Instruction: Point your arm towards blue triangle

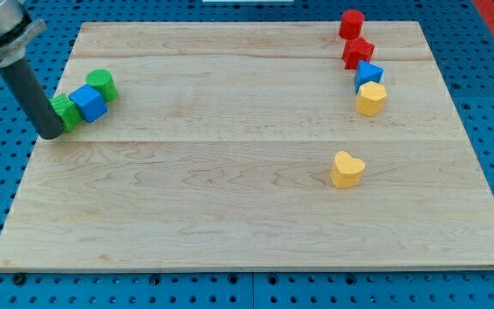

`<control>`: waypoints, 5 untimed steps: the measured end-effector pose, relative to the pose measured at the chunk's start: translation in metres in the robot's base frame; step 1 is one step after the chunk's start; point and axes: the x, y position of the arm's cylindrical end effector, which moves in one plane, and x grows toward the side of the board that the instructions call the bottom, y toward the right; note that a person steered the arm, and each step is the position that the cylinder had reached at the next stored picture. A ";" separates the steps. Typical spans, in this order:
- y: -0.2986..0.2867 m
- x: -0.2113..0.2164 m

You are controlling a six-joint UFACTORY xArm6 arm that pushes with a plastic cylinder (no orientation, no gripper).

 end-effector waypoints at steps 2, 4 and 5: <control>0.046 0.001; 0.291 0.003; 0.428 0.002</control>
